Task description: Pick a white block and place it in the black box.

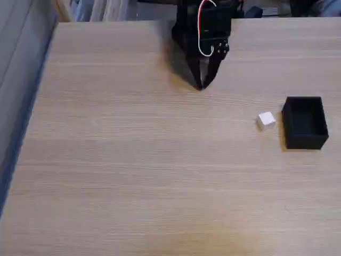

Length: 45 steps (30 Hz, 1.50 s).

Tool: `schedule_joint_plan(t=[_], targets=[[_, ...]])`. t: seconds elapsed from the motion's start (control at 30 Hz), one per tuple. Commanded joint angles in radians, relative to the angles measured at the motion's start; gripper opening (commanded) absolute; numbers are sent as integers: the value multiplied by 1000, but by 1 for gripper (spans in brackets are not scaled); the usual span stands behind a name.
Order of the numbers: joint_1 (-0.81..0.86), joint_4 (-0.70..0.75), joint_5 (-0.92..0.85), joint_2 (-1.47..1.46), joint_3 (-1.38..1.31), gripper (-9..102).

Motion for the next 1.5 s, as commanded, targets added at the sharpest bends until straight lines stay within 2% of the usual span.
schedule_joint_plan(t=[0.0, 1.47], targets=[[-35, 6, 15, 6, 15, 0], [-14, 6, -12, 6, 14, 0]])
